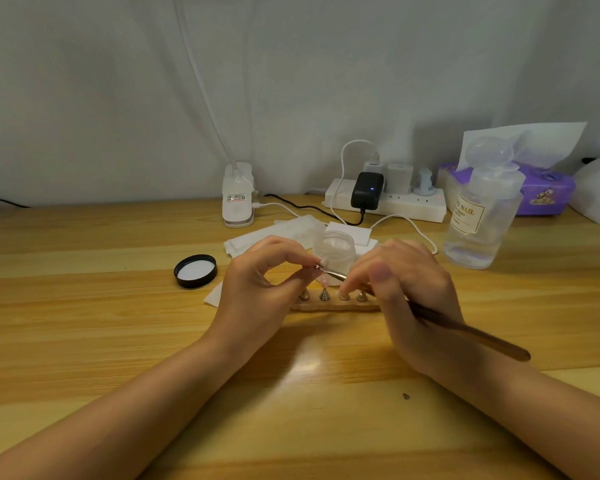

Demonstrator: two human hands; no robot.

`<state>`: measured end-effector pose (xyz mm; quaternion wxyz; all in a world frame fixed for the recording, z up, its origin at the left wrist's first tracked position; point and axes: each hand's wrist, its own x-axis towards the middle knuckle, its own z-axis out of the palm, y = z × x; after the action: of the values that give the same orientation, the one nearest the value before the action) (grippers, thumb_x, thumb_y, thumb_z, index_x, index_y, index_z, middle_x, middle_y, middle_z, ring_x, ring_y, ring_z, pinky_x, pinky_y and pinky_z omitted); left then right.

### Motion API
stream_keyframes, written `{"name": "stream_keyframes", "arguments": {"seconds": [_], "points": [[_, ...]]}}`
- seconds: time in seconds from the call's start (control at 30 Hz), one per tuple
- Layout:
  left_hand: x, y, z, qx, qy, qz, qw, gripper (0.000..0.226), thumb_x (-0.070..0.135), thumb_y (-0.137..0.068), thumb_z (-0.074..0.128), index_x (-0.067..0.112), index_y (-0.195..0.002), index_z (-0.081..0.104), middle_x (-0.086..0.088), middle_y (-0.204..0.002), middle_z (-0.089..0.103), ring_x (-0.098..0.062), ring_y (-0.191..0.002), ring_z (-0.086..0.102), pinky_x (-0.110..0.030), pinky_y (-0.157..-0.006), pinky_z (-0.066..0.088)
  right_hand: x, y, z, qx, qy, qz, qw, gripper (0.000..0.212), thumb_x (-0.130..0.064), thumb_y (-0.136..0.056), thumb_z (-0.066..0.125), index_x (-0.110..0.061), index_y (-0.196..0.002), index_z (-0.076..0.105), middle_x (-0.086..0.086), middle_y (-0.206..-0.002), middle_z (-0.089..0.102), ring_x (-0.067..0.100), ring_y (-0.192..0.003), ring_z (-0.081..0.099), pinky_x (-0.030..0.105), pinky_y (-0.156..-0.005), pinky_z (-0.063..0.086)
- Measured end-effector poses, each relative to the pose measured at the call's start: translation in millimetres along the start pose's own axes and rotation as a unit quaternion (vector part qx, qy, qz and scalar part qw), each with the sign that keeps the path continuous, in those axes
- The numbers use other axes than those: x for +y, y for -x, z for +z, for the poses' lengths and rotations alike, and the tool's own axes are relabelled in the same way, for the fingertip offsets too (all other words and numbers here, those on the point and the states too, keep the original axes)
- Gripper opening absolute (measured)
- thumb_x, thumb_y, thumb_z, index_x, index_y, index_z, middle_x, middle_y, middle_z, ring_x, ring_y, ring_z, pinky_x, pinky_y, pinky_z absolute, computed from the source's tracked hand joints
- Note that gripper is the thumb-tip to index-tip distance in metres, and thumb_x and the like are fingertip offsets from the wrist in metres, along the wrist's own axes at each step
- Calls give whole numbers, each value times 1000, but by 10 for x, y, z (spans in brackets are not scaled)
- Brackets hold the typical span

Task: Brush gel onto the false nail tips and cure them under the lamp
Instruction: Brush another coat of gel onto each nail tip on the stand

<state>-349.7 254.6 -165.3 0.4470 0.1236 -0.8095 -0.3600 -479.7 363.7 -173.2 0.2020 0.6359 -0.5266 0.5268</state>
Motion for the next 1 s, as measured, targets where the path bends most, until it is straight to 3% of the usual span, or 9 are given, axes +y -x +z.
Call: {"name": "stream_keyframes", "arguments": {"seconds": [0.23, 0.33, 0.47, 0.6, 0.77, 0.87, 1.0], "points": [[6, -1, 5, -1, 6, -9, 1000, 16, 1, -74, 70, 14, -83, 69, 5, -81, 65, -5, -79, 60, -11, -73, 45, 5, -3, -51, 14, -80, 141, 987, 36, -28, -94, 30, -26, -74, 59, -11, -72, 61, 6, -76, 59, 43, -74, 48], [9, -3, 3, -1, -1, -9, 1000, 17, 2, -75, 70, 17, -82, 68, 7, -80, 64, -4, -80, 59, -11, -73, 44, -14, -10, -41, 21, -72, 85, 994, 35, -26, -96, 31, -24, -74, 58, -10, -70, 61, 6, -73, 58, 45, -70, 47], [13, 0, -5, 0, -9, -5, 1000, 23, 1, -74, 70, 22, -83, 66, 8, -81, 64, -3, -81, 59, -12, -75, 44, -10, -23, 18, 18, -35, 14, 999, 51, -31, -99, 27, -12, -70, 64, -8, -70, 59, 13, -68, 57, 43, -69, 43], [13, -5, 6, 1, -9, -12, 1000, 15, 3, -74, 71, 15, -83, 68, 4, -80, 65, -6, -80, 59, -17, -75, 47, 11, -4, -17, 12, -43, 67, 997, 42, -21, -95, 33, -13, -70, 65, -5, -67, 62, 11, -69, 58, 46, -69, 45], [18, 8, 3, -2, 0, -20, 1000, 8, 12, -75, 69, 15, -82, 69, 4, -79, 65, -6, -78, 59, -14, -73, 45, 16, -18, -52, 27, -87, 151, 984, 35, -28, -93, 30, -27, -72, 58, -9, -70, 61, 8, -74, 59, 40, -72, 48], [16, -4, 9, -1, -7, -20, 1000, 13, 8, -75, 70, 18, -82, 68, 6, -79, 65, -5, -79, 58, -13, -74, 44, -6, -23, -43, 30, -64, 86, 994, 35, -22, -94, 31, -23, -72, 59, -6, -69, 61, 7, -72, 58, 44, -69, 47], [22, -4, -1, 2, -15, -15, 1000, 25, 4, -74, 70, 27, -81, 64, 9, -80, 63, -4, -80, 58, -13, -74, 45, -13, -13, 20, 13, -22, 17, 1000, 52, -30, -99, 27, -11, -69, 65, -7, -69, 60, 13, -68, 56, 40, -70, 42]]}}
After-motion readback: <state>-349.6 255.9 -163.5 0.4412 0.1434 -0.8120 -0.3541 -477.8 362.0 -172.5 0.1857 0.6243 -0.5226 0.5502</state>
